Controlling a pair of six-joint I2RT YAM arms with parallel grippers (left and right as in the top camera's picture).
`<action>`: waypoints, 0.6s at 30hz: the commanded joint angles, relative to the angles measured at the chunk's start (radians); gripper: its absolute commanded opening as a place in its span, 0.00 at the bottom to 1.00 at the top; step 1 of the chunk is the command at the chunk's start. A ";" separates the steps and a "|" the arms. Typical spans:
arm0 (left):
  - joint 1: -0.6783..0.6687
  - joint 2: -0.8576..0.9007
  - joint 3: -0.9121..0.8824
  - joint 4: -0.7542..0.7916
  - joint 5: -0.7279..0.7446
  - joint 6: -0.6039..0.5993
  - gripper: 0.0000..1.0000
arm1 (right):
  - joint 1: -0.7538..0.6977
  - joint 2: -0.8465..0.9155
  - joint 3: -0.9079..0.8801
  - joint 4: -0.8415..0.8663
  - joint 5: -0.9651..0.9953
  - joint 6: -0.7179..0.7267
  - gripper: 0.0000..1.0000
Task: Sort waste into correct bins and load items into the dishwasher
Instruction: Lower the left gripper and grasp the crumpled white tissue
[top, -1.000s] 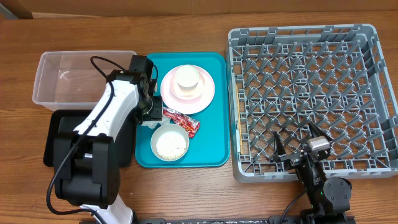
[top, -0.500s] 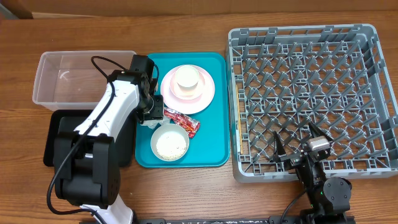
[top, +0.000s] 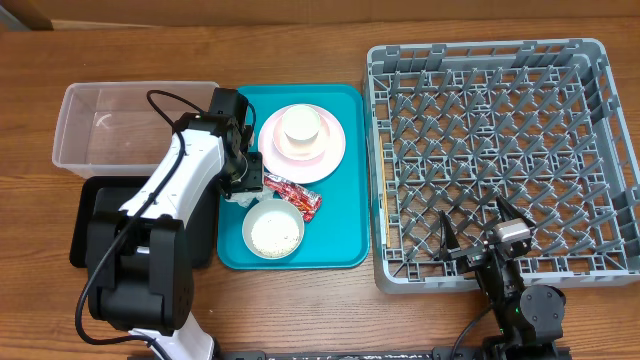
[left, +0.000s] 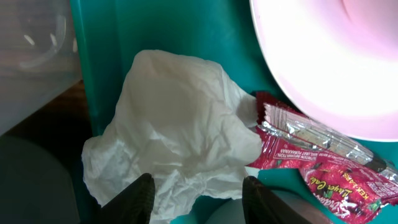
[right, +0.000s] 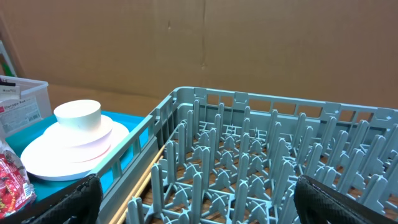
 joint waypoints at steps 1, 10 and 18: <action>-0.008 0.011 -0.022 0.014 0.012 -0.010 0.49 | -0.004 -0.012 -0.010 0.005 -0.006 -0.001 1.00; -0.039 0.011 -0.082 0.098 0.011 -0.010 0.49 | -0.004 -0.012 -0.010 0.005 -0.006 0.000 1.00; -0.039 0.011 -0.083 0.105 0.008 -0.010 0.47 | -0.004 -0.012 -0.010 0.005 -0.006 0.000 1.00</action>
